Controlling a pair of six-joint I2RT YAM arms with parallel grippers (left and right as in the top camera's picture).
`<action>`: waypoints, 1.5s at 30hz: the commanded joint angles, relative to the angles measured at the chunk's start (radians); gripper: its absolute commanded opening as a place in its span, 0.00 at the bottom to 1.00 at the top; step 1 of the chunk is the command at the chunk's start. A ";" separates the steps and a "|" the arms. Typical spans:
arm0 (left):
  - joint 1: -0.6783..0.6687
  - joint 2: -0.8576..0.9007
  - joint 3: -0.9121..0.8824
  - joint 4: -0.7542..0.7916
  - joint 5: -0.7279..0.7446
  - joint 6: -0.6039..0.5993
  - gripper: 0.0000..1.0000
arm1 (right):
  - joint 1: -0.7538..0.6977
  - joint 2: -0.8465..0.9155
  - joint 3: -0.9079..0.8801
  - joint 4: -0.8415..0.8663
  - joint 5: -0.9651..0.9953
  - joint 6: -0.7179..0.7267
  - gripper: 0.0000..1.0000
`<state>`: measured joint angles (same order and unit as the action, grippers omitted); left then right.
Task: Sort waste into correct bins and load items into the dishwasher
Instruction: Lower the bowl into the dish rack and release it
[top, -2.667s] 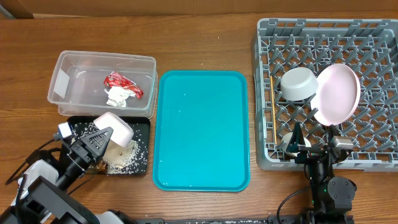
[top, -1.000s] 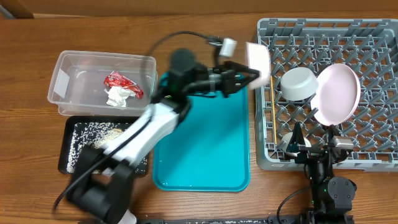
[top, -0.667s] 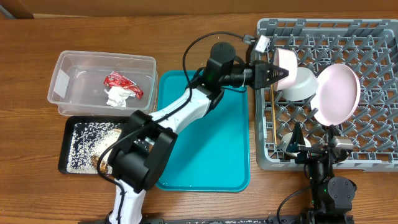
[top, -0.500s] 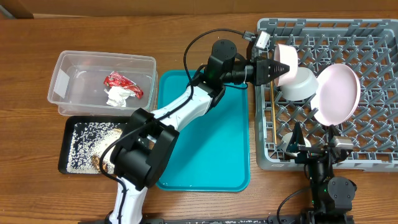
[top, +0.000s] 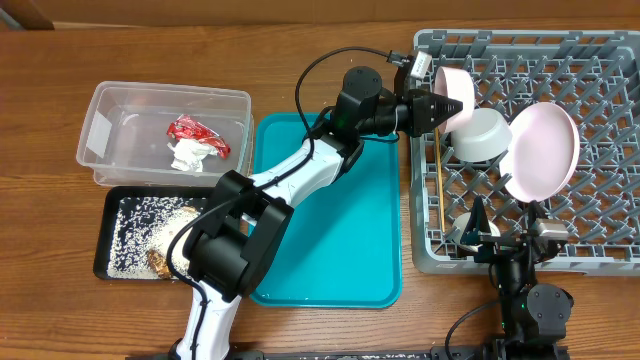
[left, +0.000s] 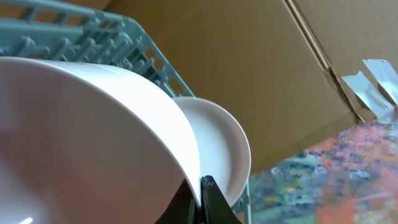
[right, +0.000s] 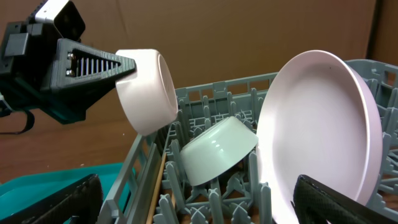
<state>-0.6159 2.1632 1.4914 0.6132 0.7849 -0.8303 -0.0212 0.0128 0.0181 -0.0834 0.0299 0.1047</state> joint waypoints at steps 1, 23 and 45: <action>-0.008 0.026 0.023 0.032 -0.064 0.049 0.04 | -0.005 -0.008 -0.010 0.002 -0.002 -0.001 1.00; -0.019 0.042 0.045 0.044 -0.168 0.064 0.09 | -0.005 -0.008 -0.010 0.003 -0.002 -0.001 1.00; -0.055 0.126 0.071 0.075 -0.132 0.062 0.07 | -0.005 -0.008 -0.010 0.002 -0.002 -0.001 1.00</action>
<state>-0.6743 2.2498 1.5364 0.6853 0.6167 -0.7677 -0.0208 0.0128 0.0181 -0.0845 0.0299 0.1051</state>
